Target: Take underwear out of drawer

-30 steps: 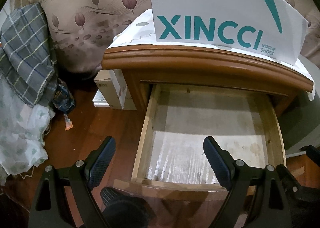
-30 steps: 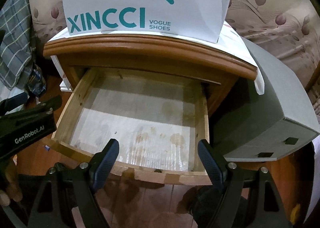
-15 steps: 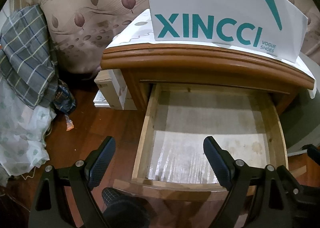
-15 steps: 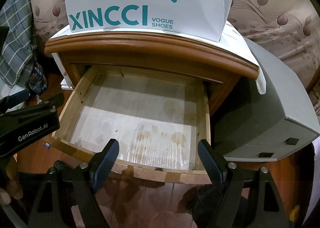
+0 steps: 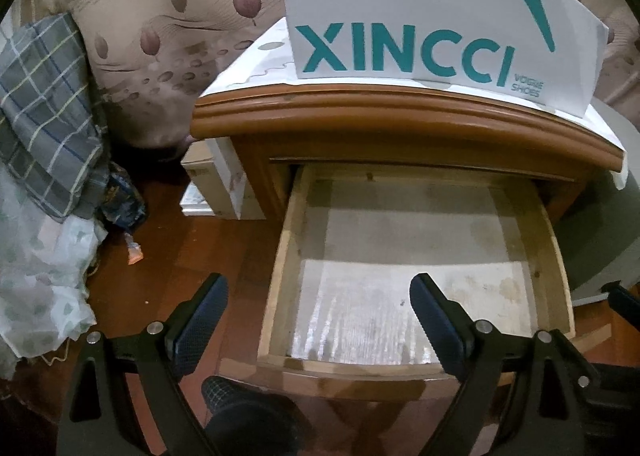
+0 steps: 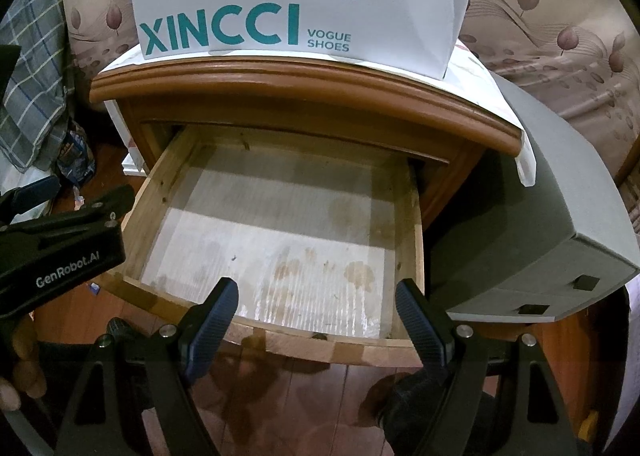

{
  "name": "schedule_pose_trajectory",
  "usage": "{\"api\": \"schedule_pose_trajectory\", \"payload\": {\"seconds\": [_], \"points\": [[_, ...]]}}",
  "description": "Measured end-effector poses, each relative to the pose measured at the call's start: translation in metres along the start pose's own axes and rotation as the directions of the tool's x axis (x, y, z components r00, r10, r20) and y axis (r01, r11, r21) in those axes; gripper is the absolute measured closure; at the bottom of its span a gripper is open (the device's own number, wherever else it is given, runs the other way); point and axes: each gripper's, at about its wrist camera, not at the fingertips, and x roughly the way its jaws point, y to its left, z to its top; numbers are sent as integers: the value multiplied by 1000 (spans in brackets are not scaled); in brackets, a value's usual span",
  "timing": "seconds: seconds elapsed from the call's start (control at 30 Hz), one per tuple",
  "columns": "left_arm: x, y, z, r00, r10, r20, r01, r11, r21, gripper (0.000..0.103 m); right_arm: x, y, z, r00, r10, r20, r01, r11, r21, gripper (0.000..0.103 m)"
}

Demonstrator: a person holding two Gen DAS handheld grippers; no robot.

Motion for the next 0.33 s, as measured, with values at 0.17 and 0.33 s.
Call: {"api": "schedule_pose_trajectory", "payload": {"seconds": [0.17, 0.33], "points": [[-2, -1, -1, 1000, -23, 2, 23, 1000, 1, 12, 2, 0, -1, 1000, -2, -5, 2, 1000, -2, 20], [-4, 0, 1, 1000, -29, 4, 29, 1000, -6, 12, 2, 0, -1, 1000, 0, -5, 0, 1000, -6, 20]]}}
